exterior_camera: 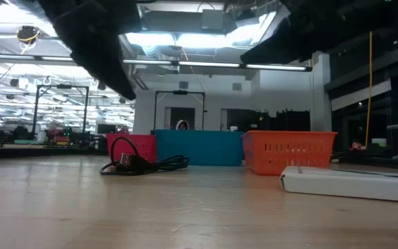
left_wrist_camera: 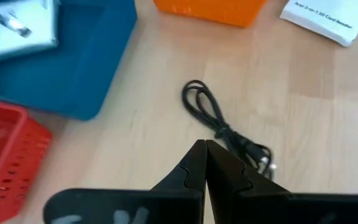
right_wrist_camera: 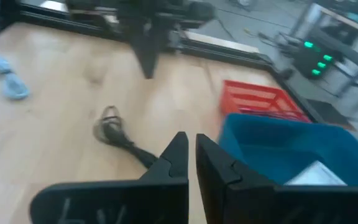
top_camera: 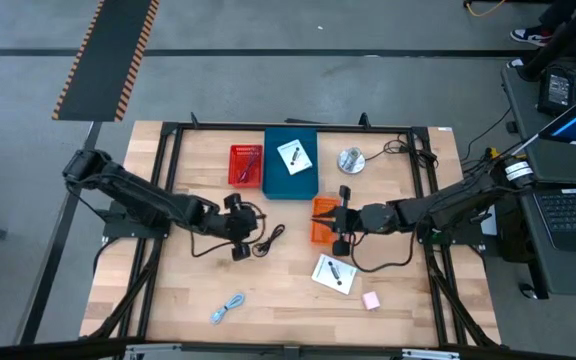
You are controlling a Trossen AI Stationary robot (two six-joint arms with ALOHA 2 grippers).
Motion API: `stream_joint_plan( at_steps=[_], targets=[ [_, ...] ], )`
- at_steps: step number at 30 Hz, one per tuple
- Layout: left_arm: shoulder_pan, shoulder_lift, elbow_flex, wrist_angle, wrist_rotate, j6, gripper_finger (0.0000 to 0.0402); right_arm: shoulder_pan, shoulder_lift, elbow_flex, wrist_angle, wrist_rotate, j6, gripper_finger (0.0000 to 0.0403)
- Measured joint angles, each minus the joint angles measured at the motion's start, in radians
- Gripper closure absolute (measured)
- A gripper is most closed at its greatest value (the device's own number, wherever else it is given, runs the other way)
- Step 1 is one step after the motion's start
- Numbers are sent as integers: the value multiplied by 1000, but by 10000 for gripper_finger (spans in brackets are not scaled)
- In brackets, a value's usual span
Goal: Pick and place items into bin
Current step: Put the black charger cable into the red bin
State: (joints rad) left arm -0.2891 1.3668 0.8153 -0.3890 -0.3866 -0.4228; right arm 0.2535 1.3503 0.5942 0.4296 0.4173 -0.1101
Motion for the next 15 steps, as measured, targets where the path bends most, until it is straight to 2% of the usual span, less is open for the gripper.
stream_joint_plan(
  at_steps=[3, 9, 15],
  targets=[
    [13, 29, 76, -97, 40, -28, 400, 0, 1, -11, 18, -28, -5, 391],
    [38, 60, 185, -135, 61, -75, 400, 0, 1, -15, -3, -29, 0, 391],
    [59, 59, 211, -140, 67, -183, 400, 0, 1, -15, -46, -30, 6, 391]
  ],
)
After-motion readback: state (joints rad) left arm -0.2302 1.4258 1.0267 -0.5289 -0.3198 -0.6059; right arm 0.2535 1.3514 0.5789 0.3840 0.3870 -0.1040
